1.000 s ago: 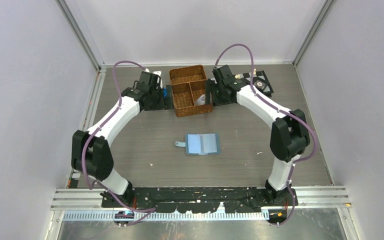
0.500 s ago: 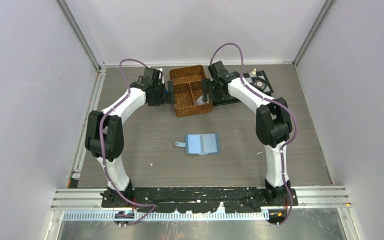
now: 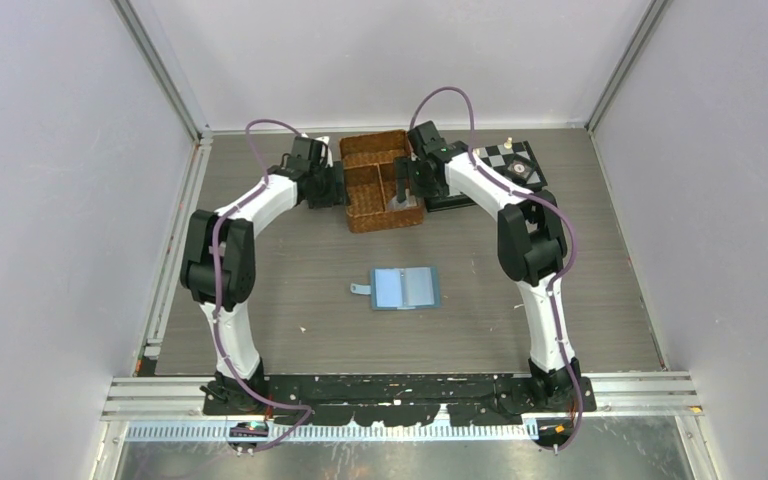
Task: Put the credit cards into the card holder
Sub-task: Pick up the credit card from the storage box.
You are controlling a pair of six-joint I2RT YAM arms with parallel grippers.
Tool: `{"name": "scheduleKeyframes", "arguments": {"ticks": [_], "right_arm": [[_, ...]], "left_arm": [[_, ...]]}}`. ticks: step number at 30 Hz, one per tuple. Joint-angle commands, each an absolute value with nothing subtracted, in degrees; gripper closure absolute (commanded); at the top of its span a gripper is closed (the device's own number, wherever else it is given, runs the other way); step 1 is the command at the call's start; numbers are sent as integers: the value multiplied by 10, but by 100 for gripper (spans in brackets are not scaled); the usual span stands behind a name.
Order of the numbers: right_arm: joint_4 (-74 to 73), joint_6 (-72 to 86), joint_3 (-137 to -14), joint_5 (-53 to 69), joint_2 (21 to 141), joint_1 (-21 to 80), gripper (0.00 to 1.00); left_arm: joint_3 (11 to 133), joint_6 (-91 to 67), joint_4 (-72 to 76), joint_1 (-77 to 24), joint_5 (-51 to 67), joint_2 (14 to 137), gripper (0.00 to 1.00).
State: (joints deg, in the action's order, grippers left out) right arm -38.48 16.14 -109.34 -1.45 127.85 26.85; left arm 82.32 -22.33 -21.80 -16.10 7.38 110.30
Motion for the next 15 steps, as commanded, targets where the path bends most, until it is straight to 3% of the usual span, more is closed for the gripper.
{"name": "scheduleKeyframes", "arguments": {"ticks": [1,5,15], "right_arm": [[-414,152,-1116,-51,1276,268,19],[-428,153,-1111,-79,1253,266,20],[-445,156,-1098,-106,1209,265,22]], "left_arm": [[818,-213,-187,-151,61,1118,53],[808,-214,-178,-149,62,1114,61],[800,-220,-170,-149,78,1106,65]]}}
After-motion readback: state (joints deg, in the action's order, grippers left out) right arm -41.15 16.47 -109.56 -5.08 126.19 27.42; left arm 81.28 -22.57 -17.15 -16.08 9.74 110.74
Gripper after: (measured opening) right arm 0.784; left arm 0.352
